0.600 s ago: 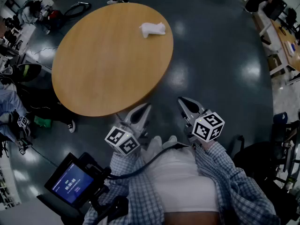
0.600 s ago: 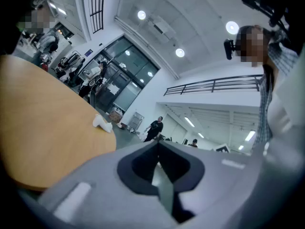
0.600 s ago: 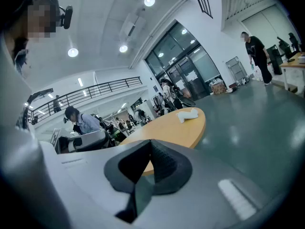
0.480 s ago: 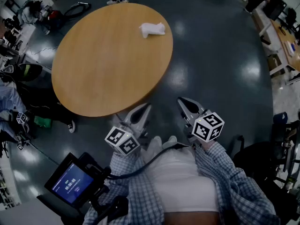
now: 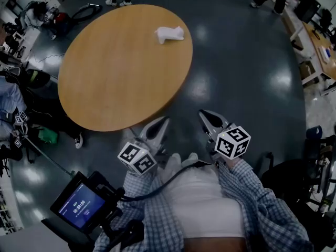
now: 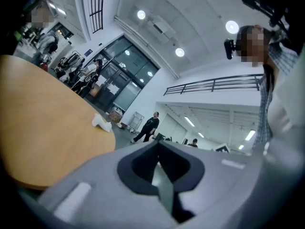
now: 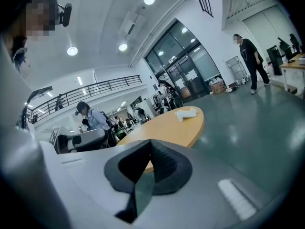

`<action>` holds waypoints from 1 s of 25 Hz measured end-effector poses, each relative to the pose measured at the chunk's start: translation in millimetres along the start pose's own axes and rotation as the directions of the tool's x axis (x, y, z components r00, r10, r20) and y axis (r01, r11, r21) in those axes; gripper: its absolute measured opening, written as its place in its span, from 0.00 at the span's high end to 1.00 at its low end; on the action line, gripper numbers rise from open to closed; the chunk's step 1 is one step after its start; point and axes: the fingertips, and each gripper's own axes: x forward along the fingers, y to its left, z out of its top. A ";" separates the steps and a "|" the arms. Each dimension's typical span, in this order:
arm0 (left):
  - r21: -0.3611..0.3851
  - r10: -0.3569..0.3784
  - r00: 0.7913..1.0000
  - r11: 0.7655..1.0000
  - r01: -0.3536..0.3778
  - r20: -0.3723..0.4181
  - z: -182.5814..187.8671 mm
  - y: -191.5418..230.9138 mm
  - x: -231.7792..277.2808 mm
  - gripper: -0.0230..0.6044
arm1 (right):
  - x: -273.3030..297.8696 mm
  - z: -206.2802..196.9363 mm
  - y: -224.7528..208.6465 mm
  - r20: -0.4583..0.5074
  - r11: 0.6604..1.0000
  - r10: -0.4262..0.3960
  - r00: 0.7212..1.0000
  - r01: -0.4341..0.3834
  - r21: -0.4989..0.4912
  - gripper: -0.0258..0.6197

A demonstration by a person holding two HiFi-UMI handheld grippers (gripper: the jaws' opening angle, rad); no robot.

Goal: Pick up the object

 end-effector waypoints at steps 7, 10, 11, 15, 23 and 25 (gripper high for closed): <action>0.009 -0.005 1.000 1.000 0.005 0.000 -6.3 -5.5 1.6 0.97 | -7.6 -4.0 -5.1 -0.025 0.998 -0.010 1.000 0.009 -0.055 0.96; 0.014 0.008 1.000 1.000 -0.008 -0.014 -6.6 -12.4 6.9 0.97 | -14.7 -3.4 -12.7 -0.022 0.998 -0.021 1.000 0.019 -0.053 0.96; 0.017 0.012 1.000 1.000 -0.012 -0.019 -7.0 -15.4 9.2 0.97 | -17.8 -3.2 -16.1 -0.020 0.998 -0.024 1.000 0.023 -0.051 0.96; 0.020 0.005 1.000 1.000 -0.005 -0.003 -17.6 -23.5 10.3 0.97 | -32.9 -2.1 -25.1 -0.011 0.999 -0.029 1.000 0.028 -0.041 0.96; 0.016 0.046 0.999 0.999 -0.046 0.005 -21.4 -15.1 19.3 0.97 | -39.8 -9.1 -51.3 -0.018 0.997 -0.046 0.999 0.045 -0.055 0.96; 0.026 0.052 0.999 0.998 -0.052 0.000 -21.6 -15.5 19.8 0.97 | -43.6 -11.0 -57.8 -0.020 0.998 -0.058 0.998 0.057 -0.040 0.96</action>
